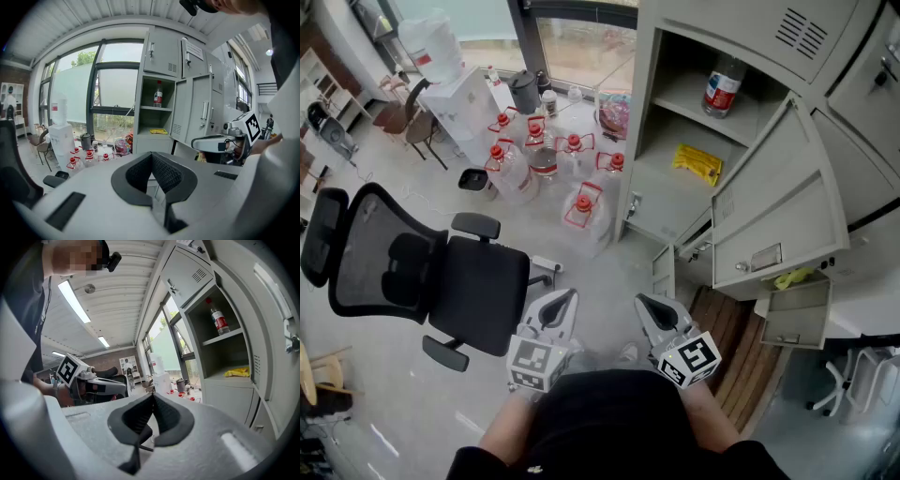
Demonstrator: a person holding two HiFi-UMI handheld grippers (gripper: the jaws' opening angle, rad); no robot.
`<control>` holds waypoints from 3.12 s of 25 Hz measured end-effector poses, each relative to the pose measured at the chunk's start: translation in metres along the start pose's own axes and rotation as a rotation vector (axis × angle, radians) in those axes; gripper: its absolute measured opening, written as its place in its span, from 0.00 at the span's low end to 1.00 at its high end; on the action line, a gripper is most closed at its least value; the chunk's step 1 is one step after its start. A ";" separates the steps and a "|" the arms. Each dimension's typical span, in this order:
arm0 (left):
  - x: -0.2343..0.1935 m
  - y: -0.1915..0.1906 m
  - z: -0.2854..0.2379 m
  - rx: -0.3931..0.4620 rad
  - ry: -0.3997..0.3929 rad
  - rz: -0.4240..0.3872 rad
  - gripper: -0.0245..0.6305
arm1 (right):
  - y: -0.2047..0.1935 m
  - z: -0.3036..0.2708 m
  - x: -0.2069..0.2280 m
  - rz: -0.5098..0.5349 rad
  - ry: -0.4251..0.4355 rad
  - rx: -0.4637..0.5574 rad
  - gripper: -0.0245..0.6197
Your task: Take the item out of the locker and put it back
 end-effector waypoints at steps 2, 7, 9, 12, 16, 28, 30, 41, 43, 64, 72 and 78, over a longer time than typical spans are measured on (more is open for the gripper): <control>-0.012 0.001 0.007 0.015 0.013 0.000 0.06 | 0.001 -0.007 -0.008 0.012 -0.002 -0.002 0.04; -0.032 -0.006 0.022 0.032 0.010 0.000 0.06 | 0.001 -0.022 -0.026 0.034 -0.011 -0.003 0.04; -0.040 -0.009 0.027 0.040 0.008 0.005 0.06 | 0.000 -0.027 -0.033 0.041 -0.018 -0.005 0.04; -0.052 -0.012 0.035 0.050 0.004 0.017 0.06 | -0.001 -0.036 -0.043 0.034 -0.029 0.000 0.04; -0.068 -0.024 0.047 0.064 -0.021 0.020 0.06 | -0.002 -0.049 -0.051 -0.002 -0.071 0.022 0.04; -0.112 -0.061 0.075 0.079 -0.105 0.044 0.06 | -0.028 -0.096 -0.097 0.000 -0.150 -0.008 0.04; -0.114 -0.062 0.072 0.075 -0.108 0.049 0.06 | -0.029 -0.100 -0.095 -0.005 -0.154 -0.011 0.04; -0.132 -0.053 0.029 0.048 -0.075 0.051 0.06 | -0.012 -0.135 -0.057 -0.021 -0.096 -0.014 0.04; -0.134 -0.047 0.016 0.044 -0.065 0.051 0.06 | -0.003 -0.140 -0.043 -0.022 -0.087 -0.013 0.04; -0.125 0.031 -0.122 0.033 -0.001 0.005 0.06 | 0.133 -0.142 0.127 0.066 -0.180 0.128 0.04; -0.118 0.049 -0.153 0.039 0.022 0.007 0.06 | 0.176 -0.135 0.167 0.079 -0.233 0.193 0.12; -0.122 0.061 -0.169 0.051 -0.009 -0.012 0.06 | 0.203 -0.133 0.183 0.096 -0.287 0.243 0.17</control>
Point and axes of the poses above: the fingertips, and each gripper's own axes: z backward along the fingers, x to its right, y out of its top, the point moved 1 cm from there along z, backward along the fingers, and after that the axes turned 12 degrees about -z, right-handed, at the moved point
